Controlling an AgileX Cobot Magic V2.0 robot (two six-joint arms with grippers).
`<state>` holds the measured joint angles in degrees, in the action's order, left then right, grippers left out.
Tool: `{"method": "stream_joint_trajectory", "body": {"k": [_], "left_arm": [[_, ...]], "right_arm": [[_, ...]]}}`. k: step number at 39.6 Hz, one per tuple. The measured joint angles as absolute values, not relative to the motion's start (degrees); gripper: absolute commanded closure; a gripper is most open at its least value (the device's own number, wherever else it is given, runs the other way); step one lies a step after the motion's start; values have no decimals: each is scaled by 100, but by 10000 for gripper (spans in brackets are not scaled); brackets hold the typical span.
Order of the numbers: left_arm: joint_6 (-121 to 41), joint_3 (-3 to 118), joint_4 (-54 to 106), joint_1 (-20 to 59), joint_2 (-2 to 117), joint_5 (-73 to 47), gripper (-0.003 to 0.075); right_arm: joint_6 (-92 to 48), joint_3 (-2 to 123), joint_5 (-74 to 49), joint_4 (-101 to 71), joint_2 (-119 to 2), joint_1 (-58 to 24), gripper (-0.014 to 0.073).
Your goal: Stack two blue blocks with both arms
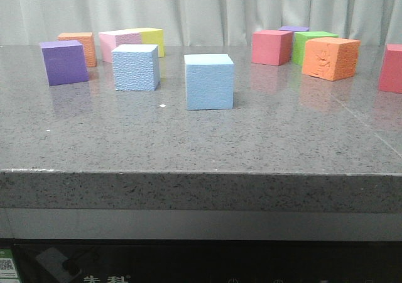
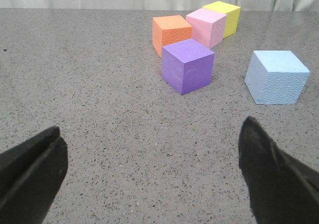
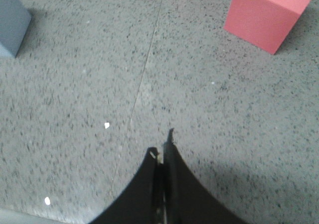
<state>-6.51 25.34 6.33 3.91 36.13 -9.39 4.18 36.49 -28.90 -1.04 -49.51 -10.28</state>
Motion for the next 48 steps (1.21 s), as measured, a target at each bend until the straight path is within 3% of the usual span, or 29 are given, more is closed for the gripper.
{"method": "stream_joint_trajectory", "body": {"k": [17,34,48], "left_arm": [[-651,2534,633,391,3613,-939,40],[-651,2906,633,445,3899,-1290,40],[-705,4741,236,1924,5943,-1652,40]], "right_arm": [[305,2420,-2037,-104,-2372,-1028,662],[305,2408,-2025,-104,-1955,-1028,662],[294,2408,-2025,-104,-1955,-1028,662]]}}
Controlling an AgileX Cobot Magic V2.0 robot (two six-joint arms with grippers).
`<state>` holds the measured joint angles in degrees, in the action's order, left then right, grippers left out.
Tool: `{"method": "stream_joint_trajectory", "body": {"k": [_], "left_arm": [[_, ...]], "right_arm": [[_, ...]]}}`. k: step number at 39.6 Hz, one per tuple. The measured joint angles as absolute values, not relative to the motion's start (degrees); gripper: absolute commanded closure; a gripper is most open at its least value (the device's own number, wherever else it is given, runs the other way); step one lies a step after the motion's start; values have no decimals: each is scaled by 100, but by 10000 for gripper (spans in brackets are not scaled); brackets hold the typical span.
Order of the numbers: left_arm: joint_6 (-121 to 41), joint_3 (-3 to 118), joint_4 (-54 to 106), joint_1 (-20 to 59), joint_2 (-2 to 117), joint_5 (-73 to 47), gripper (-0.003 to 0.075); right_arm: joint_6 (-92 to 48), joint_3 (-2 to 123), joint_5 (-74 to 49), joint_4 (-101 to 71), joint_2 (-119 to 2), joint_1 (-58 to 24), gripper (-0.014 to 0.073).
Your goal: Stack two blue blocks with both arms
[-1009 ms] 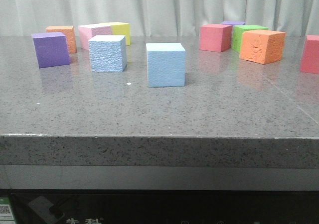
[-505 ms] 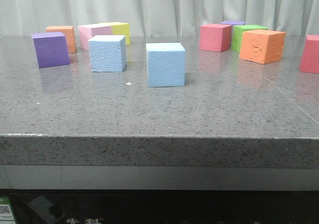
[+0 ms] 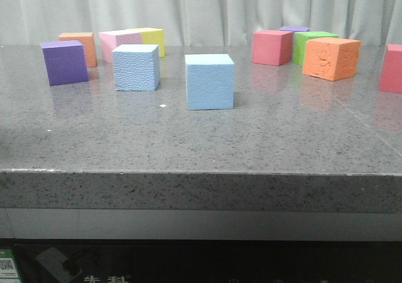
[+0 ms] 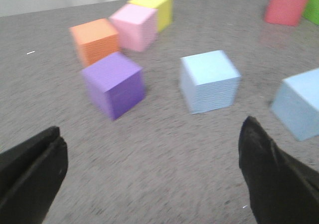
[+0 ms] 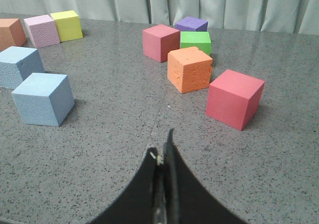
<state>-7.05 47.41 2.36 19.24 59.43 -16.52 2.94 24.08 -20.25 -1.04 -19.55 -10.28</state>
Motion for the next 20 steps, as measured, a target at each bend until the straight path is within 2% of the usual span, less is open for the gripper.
{"method": "stream_joint_trajectory", "body": {"k": [7,20], "left_arm": [[-732,6047,211,2439,7166,-2240,40],[-367,8715,653,2499,9276,-4103,40]], "right_arm": [[294,2408,-2025,-104,-1955,-1028,662],[294,2408,-2025,-104,-1955,-1028,662]]}}
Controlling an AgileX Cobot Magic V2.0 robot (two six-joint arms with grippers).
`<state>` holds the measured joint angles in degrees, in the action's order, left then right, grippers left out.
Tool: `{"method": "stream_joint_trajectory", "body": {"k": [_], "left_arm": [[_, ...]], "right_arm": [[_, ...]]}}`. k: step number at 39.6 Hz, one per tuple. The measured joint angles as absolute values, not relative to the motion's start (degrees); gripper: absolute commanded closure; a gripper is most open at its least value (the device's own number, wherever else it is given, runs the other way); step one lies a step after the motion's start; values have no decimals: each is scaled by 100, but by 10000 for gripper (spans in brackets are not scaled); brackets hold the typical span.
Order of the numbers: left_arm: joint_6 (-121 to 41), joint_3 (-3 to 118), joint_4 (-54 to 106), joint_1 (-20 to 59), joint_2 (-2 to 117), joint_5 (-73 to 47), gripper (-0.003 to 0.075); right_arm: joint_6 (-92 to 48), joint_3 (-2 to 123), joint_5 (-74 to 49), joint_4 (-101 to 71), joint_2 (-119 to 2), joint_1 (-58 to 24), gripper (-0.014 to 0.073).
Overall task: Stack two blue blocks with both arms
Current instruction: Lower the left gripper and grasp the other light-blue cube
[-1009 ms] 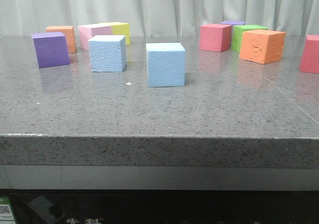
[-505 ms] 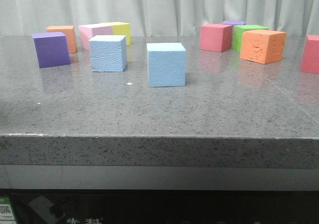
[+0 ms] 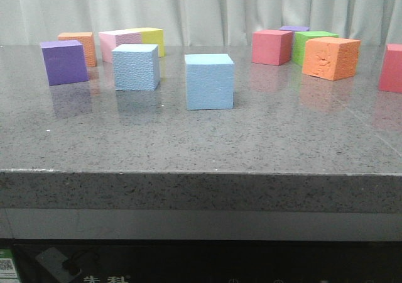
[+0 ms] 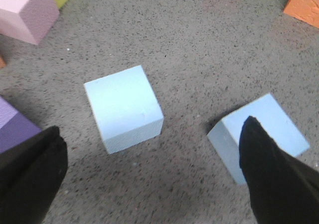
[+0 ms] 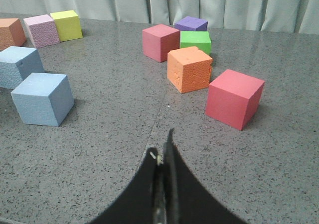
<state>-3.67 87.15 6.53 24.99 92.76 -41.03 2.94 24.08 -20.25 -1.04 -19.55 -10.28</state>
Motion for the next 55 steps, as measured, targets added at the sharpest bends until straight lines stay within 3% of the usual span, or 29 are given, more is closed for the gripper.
{"method": "stream_joint_trajectory", "body": {"k": [10,22,55], "left_arm": [[597,10355,122,2499,10505,-5283,40],[1005,11213,-92,2499,11393,-5880,40],[1154,11400,336,2253,12079,-6184,61]], "right_arm": [[280,2408,-2025,-104,-1955,-1028,662],[280,2408,-2025,-104,-1955,-1028,662],[280,2408,-2025,-104,-1955,-1028,662]]}}
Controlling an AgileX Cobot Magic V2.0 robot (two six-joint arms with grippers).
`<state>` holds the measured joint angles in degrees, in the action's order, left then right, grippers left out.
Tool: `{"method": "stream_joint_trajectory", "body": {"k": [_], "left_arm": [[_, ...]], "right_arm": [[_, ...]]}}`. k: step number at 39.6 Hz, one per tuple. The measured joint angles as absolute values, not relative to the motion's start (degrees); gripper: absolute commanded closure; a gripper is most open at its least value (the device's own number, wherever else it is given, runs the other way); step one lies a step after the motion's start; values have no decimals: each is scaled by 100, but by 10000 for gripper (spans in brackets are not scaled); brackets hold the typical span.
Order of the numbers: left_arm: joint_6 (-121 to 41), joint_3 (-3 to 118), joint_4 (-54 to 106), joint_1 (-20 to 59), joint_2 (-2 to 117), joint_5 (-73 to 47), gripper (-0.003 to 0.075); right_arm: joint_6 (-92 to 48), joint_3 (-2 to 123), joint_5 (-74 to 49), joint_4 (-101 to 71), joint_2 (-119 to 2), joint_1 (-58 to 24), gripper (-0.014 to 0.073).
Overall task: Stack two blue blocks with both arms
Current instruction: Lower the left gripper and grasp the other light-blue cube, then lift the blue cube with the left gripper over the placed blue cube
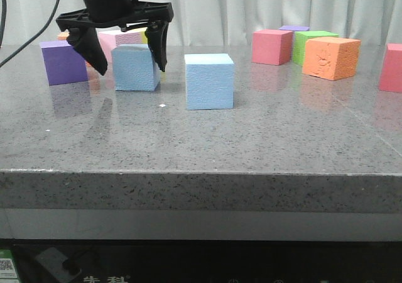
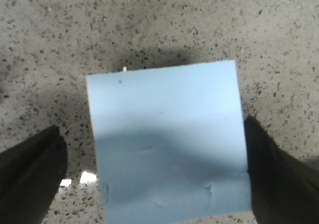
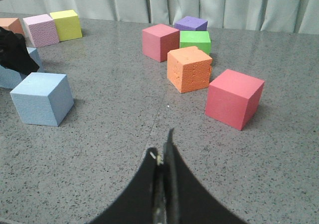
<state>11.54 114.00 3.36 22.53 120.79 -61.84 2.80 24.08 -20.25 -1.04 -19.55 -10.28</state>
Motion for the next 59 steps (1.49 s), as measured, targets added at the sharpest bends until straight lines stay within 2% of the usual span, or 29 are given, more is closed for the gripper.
{"method": "stream_joint_trajectory", "body": {"k": [14,18,43,59], "left_arm": [[1154,11476,193,2253,12079,-6232,252],[1154,11500,107,2253,12079,-6257,279],[1154,11575,53,2253,12079,-6387,279],[1037,12738,56,2390,12079,-6917,279]], "right_arm": [[280,2408,-2025,-104,-1955,-1028,662],[280,2408,-2025,-104,-1955,-1028,662],[280,2408,-2025,-104,-1955,-1028,662],[280,2408,-2025,-104,-1955,-1028,662]]}}
